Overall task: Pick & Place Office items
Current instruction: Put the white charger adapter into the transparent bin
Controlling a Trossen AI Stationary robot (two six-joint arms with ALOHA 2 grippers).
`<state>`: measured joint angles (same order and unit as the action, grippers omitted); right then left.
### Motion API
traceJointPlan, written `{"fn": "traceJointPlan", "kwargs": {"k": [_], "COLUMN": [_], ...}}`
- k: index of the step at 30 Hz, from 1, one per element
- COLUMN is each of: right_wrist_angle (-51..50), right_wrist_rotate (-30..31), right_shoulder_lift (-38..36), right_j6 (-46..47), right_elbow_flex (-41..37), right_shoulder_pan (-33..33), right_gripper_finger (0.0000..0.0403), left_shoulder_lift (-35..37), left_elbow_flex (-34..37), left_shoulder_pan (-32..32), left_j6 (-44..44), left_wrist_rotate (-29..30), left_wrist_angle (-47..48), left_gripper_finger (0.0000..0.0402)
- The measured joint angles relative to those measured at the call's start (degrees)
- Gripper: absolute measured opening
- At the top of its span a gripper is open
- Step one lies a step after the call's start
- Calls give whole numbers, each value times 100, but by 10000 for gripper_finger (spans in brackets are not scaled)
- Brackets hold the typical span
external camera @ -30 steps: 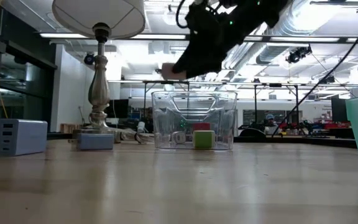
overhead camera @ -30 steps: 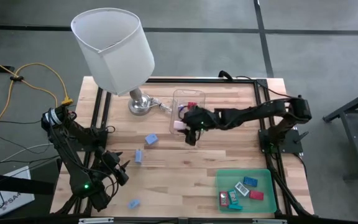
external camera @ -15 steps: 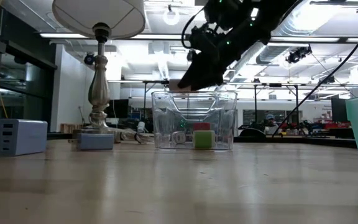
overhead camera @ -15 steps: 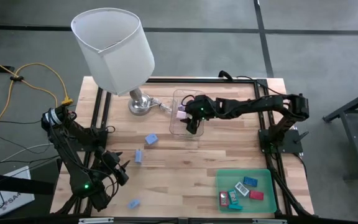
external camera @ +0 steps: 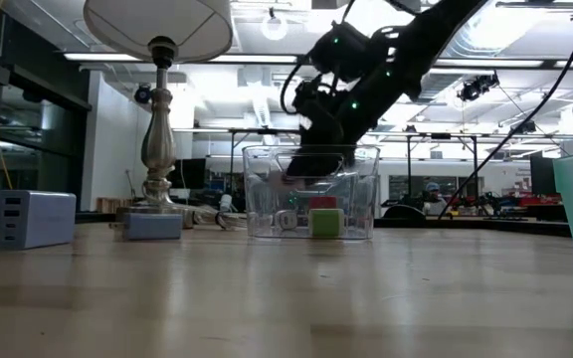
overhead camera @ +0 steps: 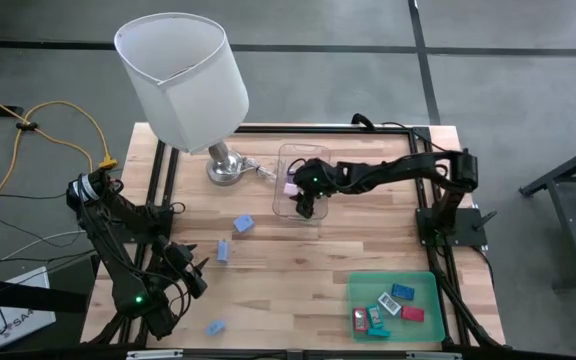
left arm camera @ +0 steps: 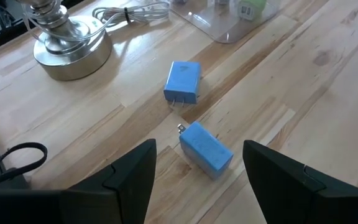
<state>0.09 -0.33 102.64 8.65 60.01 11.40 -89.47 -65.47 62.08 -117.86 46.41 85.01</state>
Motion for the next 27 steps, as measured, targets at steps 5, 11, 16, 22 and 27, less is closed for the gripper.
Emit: {"fn": "traceJointPlan", "kwargs": {"k": [5, 11, 16, 22, 27], "right_wrist_angle": [12, -35, -121, -155, -153], "right_wrist_rotate": [11, 4, 158, 178, 126], "right_shoulder_lift": [153, 167, 167, 154, 141], "right_j6": [63, 115, 64, 20, 32], "right_elbow_flex": [1, 6, 6, -17, -6], "right_shoulder_pan": [0, 2, 55, 334, 460], "right_gripper_finger": [196, 197, 197, 197, 197], "left_shoulder_lift": [2, 1, 2, 1, 2], "left_elbow_flex": [0, 0, 0, 0, 0], "left_shoulder_pan": [0, 2, 2, 2, 2], "left_j6": [0, 0, 0, 0, 0], "left_wrist_rotate": [-27, -33, -28, -35, -37], "left_wrist_angle": [0, -2, -1, 0, -2], "left_gripper_finger": [232, 232, 232, 232, 232]}}
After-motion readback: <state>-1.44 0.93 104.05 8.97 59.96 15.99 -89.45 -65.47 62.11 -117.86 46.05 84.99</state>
